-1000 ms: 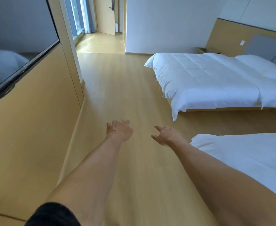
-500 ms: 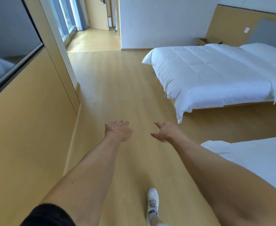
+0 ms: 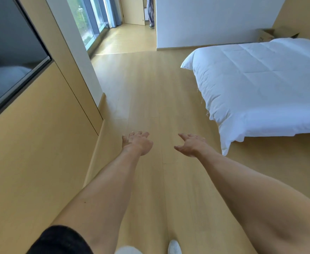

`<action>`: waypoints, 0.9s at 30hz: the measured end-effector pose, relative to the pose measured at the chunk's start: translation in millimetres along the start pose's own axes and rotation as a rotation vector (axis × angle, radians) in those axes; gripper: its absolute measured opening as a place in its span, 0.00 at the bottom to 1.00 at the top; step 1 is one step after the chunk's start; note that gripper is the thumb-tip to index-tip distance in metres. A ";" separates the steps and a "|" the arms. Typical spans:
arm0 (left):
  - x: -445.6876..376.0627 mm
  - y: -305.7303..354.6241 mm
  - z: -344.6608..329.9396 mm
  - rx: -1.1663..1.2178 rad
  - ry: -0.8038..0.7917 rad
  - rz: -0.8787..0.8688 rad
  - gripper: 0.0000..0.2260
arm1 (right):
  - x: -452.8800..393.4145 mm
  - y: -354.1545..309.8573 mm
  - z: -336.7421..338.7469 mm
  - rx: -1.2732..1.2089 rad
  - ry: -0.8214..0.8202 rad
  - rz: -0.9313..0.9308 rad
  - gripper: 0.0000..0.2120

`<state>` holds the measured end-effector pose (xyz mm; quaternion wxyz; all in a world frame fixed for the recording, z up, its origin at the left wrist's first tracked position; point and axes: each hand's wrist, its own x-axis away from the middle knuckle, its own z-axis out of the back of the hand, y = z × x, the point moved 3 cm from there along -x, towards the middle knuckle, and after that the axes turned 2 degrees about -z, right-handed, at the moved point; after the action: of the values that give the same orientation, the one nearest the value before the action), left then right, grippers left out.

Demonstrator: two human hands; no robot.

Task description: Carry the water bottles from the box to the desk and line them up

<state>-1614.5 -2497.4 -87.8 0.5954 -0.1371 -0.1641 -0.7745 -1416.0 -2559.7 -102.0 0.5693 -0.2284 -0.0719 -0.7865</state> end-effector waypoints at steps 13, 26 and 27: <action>-180.4 35.8 62.7 0.041 -0.007 -0.048 0.25 | -162.4 8.1 76.4 -0.007 0.014 -0.038 0.34; -420.1 27.0 178.8 0.014 0.005 -0.187 0.24 | -373.2 -32.8 188.0 -0.025 0.052 -0.151 0.34; -433.3 26.0 186.5 0.013 0.006 -0.191 0.24 | -385.9 -35.6 194.9 -0.024 0.058 -0.152 0.34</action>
<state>-1476.3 -2045.6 -92.7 0.5200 -0.1145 -0.1797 -0.8271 -1299.5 -2141.9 -94.6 0.5071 -0.2064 -0.0630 -0.8344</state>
